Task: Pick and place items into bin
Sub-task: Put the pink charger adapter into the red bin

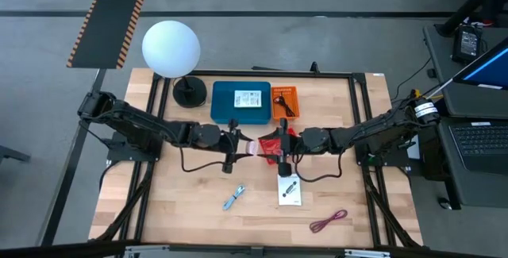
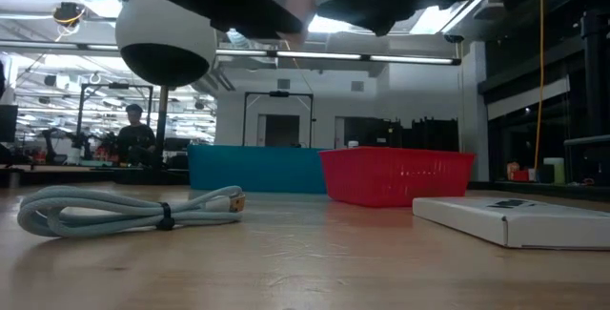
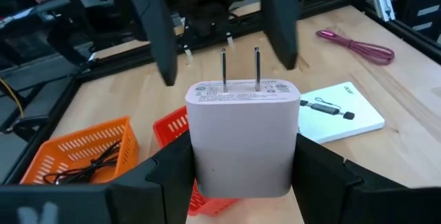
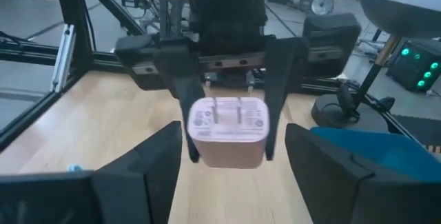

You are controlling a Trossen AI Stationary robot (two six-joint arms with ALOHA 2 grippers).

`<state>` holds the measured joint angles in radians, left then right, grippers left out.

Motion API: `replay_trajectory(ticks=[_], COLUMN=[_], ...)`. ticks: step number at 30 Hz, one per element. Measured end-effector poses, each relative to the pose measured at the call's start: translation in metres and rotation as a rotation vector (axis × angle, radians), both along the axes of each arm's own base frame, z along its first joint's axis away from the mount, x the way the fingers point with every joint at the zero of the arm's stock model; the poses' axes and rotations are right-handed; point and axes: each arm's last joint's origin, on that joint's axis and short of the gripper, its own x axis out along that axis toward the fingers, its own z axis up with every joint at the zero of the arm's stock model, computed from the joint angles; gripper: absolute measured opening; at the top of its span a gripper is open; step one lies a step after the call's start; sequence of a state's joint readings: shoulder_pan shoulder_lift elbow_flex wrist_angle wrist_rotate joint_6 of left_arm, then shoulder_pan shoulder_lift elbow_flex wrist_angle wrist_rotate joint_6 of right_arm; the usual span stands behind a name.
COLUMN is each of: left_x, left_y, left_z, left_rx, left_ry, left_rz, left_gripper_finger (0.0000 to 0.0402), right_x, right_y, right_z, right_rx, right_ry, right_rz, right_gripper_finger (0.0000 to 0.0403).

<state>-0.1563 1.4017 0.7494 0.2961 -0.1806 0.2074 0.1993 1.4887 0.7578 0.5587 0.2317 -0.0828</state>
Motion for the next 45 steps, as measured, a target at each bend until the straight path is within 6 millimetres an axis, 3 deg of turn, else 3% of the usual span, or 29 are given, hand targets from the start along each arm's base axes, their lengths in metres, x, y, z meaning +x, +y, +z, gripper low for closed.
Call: replay_trajectory(ticks=[13, 28, 34, 40, 45], left_x=[0.002, 0.003, 0.005, 0.005, 0.005], left_y=[0.007, 0.011, 0.015, 0.017, 0.017], left_z=[0.002, 0.004, 0.003, 0.001, 0.001], left_rx=[-0.029, -0.019, -0.042, -0.04, -0.031], left_ry=[-0.018, -0.04, -0.038, -0.029, -0.029], left_rz=[-0.036, -0.038, -0.043, -0.03, -0.026], left_gripper_finger=[0.0192, 0.0192, 0.0192, 0.0193, 0.0196], right_x=[0.01, 0.012, 0.012, 0.012, 0.012], right_y=[0.0, -0.002, -0.006, -0.006, -0.006], right_z=[-0.014, -0.012, -0.011, -0.012, -0.012], right_rx=[-0.017, -0.051, -0.073, -0.078, -0.085], right_ry=[-0.012, -0.04, -0.05, -0.043, -0.042], right_rz=[-0.004, -0.003, -0.013, -0.018, -0.016], right_gripper_finger=[0.0238, 0.0237, 0.0212, 0.016, 0.0159])
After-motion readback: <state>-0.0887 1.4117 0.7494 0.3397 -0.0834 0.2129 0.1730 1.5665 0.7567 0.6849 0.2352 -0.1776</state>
